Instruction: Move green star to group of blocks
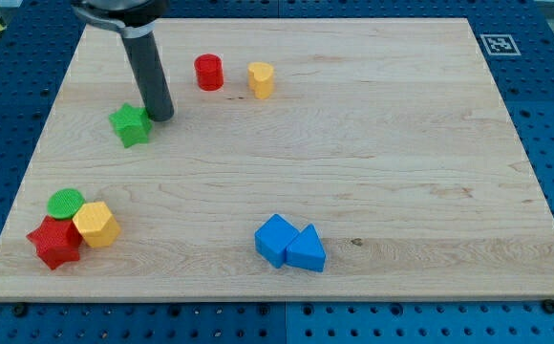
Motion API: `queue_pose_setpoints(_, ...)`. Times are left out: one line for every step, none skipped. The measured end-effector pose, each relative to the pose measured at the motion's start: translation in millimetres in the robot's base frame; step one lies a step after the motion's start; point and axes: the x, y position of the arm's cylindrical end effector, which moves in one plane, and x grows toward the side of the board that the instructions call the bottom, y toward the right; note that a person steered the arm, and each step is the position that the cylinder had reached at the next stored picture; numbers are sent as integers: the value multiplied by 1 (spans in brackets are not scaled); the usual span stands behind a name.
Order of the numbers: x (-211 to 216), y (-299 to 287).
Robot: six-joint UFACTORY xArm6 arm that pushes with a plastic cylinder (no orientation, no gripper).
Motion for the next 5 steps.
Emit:
queue_pose_setpoints(0, -13)
queue_pose_setpoints(-3, -26)
queue_pose_setpoints(-3, -43)
queue_pose_setpoints(-3, -50)
queue_pose_setpoints(4, -52)
